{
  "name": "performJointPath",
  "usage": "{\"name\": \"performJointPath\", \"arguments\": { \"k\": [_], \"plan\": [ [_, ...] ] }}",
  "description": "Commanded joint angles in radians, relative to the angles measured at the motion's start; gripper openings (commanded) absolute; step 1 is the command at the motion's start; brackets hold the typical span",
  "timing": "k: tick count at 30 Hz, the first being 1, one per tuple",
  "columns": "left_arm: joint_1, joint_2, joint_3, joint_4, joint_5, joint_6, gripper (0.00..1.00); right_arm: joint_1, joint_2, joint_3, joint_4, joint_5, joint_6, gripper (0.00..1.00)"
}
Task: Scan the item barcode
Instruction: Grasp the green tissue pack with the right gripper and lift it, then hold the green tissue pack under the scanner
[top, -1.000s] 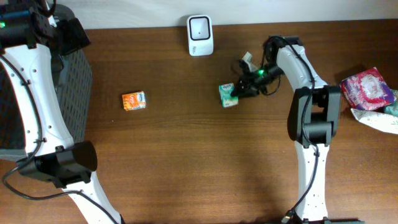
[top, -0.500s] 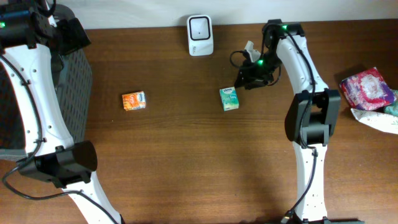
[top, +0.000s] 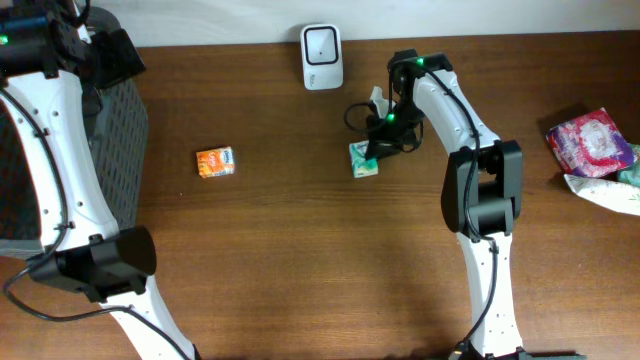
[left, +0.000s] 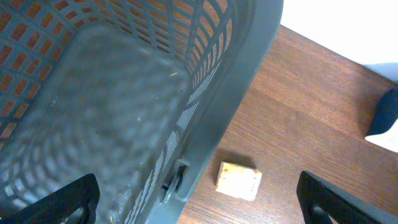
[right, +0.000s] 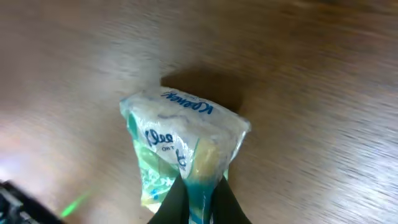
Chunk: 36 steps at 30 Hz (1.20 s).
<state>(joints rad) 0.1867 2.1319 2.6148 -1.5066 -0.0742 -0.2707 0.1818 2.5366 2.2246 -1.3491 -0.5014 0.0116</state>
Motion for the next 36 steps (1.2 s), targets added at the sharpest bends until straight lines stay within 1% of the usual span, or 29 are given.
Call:
{"name": "performJointPath", "arguments": {
  "k": [1,4,6,7,10,12,13,16,20,31,32,33,34,35,36],
  "plan": [
    [0.006,-0.006,0.003,0.002,0.007,-0.005,0.99,-0.028,-0.012,0.015,0.002,-0.309,-0.1,0.04],
    [0.006,-0.006,0.003,0.002,0.007,-0.005,0.99,-0.084,-0.013,0.058,0.0,-0.655,-0.203,0.04],
    [0.006,-0.006,0.003,0.002,0.007,-0.005,0.99,-0.119,-0.013,0.059,0.001,-0.799,-0.252,0.04],
    [0.006,-0.006,0.003,0.002,0.007,-0.005,0.99,-0.136,-0.013,0.059,0.001,-0.842,-0.274,0.04],
    [0.006,-0.006,0.003,0.002,0.007,-0.005,0.99,-0.145,-0.013,0.059,0.0,-0.885,-0.369,0.04],
    [0.006,-0.006,0.003,0.002,0.007,-0.005,0.99,-0.144,-0.013,0.059,0.021,-1.032,-0.499,0.04],
    [0.006,-0.006,0.003,0.002,0.007,-0.005,0.99,-0.144,-0.013,0.059,0.065,-1.051,-0.502,0.04],
    [0.006,-0.006,0.003,0.002,0.007,-0.005,0.99,-0.143,-0.013,0.066,0.112,-1.051,-0.501,0.04],
    [0.006,-0.006,0.003,0.002,0.007,-0.005,0.99,-0.18,-0.013,0.08,0.162,-1.051,-0.501,0.04],
    [0.006,-0.006,0.003,0.002,0.007,-0.005,0.99,-0.158,-0.013,0.08,0.157,-1.051,-0.5,0.04],
    [0.006,-0.006,0.003,0.002,0.007,-0.005,0.99,-0.142,-0.013,0.08,0.16,-1.032,-0.468,0.04],
    [0.006,-0.006,0.003,0.002,0.007,-0.005,0.99,-0.116,-0.013,0.08,0.162,-0.875,-0.366,0.04],
    [0.006,-0.006,0.003,0.002,0.007,-0.005,0.99,-0.091,-0.013,0.083,0.169,-0.727,-0.294,0.04],
    [0.006,-0.006,0.003,0.002,0.007,-0.005,0.99,-0.077,-0.013,0.085,0.183,-0.644,-0.238,0.04],
    [0.006,-0.006,0.003,0.002,0.007,-0.005,0.99,-0.047,-0.013,0.107,0.21,-0.459,-0.123,0.04]
  ]
}}
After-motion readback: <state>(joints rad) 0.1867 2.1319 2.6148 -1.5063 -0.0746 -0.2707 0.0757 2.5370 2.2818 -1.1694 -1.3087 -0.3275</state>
